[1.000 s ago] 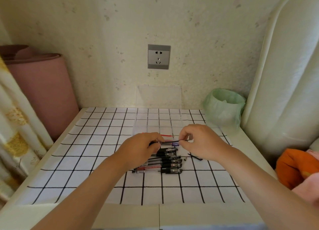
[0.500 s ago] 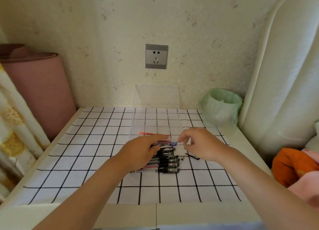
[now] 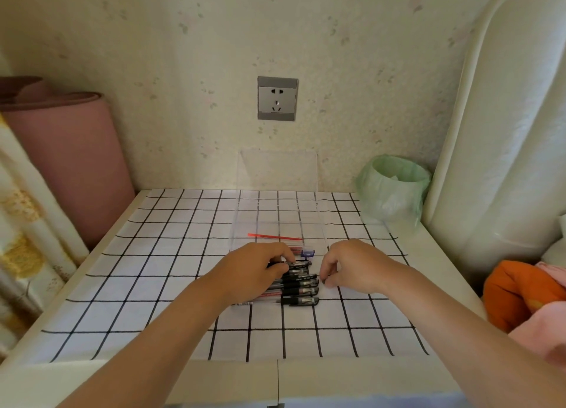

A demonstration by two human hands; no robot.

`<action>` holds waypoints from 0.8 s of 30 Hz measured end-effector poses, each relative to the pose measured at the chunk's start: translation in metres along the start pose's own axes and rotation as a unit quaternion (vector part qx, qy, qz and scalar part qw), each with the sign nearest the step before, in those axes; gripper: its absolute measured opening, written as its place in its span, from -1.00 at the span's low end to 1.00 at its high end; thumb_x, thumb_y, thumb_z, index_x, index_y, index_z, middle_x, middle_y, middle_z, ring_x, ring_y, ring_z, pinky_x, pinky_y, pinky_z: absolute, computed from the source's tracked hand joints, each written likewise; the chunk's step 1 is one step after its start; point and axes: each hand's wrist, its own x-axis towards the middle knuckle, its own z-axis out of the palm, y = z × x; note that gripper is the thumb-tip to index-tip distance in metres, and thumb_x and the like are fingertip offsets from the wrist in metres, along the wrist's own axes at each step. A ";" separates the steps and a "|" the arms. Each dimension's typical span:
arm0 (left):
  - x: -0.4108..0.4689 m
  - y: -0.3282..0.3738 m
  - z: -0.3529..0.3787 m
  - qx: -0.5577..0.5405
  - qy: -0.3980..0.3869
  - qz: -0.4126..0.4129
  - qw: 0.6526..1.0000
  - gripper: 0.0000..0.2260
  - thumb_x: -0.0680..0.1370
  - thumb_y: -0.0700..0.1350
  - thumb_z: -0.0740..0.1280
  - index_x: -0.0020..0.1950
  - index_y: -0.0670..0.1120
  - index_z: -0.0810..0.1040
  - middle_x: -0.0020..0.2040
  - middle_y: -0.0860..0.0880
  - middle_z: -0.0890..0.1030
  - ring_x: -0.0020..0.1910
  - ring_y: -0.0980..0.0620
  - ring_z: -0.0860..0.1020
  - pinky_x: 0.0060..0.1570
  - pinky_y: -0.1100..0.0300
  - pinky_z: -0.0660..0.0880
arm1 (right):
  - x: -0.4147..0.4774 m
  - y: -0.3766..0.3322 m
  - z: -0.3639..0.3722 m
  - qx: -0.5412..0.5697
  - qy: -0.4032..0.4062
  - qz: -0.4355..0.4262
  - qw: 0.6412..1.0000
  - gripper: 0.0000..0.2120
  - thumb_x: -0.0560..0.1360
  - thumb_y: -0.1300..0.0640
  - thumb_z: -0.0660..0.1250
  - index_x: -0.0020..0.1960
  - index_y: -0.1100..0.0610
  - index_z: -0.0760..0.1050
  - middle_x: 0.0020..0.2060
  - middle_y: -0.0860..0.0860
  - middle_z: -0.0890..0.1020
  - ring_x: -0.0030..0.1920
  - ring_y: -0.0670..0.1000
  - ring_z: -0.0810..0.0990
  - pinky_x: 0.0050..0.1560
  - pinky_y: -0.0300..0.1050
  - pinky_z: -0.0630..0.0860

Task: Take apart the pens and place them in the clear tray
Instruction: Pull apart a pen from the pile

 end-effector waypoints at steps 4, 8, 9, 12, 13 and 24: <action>0.000 0.000 -0.001 0.009 0.006 0.004 1.000 -0.87 0.62 0.03 0.24 0.11 0.23 0.51 -0.14 0.15 0.58 -0.29 0.22 0.49 -0.28 0.36 0.36 | -0.002 -0.009 -0.003 0.039 0.093 -0.032 0.994 -0.95 0.43 0.00 0.47 -0.11 -0.11 0.65 -0.20 -0.22 0.65 -0.27 -0.30 0.54 -0.26 -0.37 0.36; 0.000 0.001 -0.002 0.002 0.009 0.011 1.000 -0.86 0.62 0.03 0.24 0.13 0.21 0.51 -0.13 0.16 0.56 -0.33 0.29 0.46 -0.32 0.36 0.31 | -0.002 -0.023 -0.002 0.135 0.122 -0.058 0.982 -0.95 0.42 0.06 0.49 -0.13 -0.07 0.66 -0.24 -0.19 0.66 -0.33 -0.34 0.51 -0.31 -0.42 0.30; 0.000 0.001 -0.002 0.001 0.010 0.013 1.000 -0.86 0.62 0.02 0.24 0.14 0.21 0.51 -0.13 0.17 0.56 -0.34 0.30 0.46 -0.32 0.37 0.30 | -0.002 -0.025 -0.001 0.144 0.120 -0.060 0.980 -0.94 0.42 0.08 0.48 -0.13 -0.07 0.66 -0.24 -0.18 0.66 -0.34 -0.33 0.51 -0.31 -0.42 0.30; -0.001 0.002 -0.001 -0.009 0.010 0.013 1.000 -0.86 0.61 0.02 0.24 0.14 0.20 0.52 -0.14 0.16 0.56 -0.33 0.27 0.46 -0.31 0.36 0.32 | -0.001 -0.028 0.001 0.150 0.120 -0.060 0.980 -0.93 0.43 0.09 0.48 -0.11 -0.07 0.66 -0.24 -0.17 0.65 -0.36 -0.34 0.50 -0.30 -0.40 0.31; -0.001 0.002 -0.001 -0.012 0.010 0.012 1.000 -0.86 0.61 0.02 0.25 0.14 0.19 0.52 -0.14 0.15 0.56 -0.33 0.27 0.47 -0.31 0.36 0.32 | 0.000 -0.028 0.001 0.154 0.120 -0.059 0.979 -0.92 0.43 0.09 0.48 -0.11 -0.07 0.65 -0.23 -0.16 0.65 -0.36 -0.34 0.50 -0.30 -0.40 0.32; -0.004 0.003 -0.004 -0.048 0.013 0.019 0.999 -0.88 0.60 0.00 0.27 0.11 0.14 0.55 -0.21 0.15 0.52 -0.33 0.28 0.44 -0.28 0.36 0.33 | 0.001 -0.037 0.003 0.186 0.108 -0.063 0.975 -0.91 0.44 0.11 0.48 -0.08 -0.04 0.67 -0.21 -0.14 0.65 -0.36 -0.33 0.52 -0.34 -0.49 0.35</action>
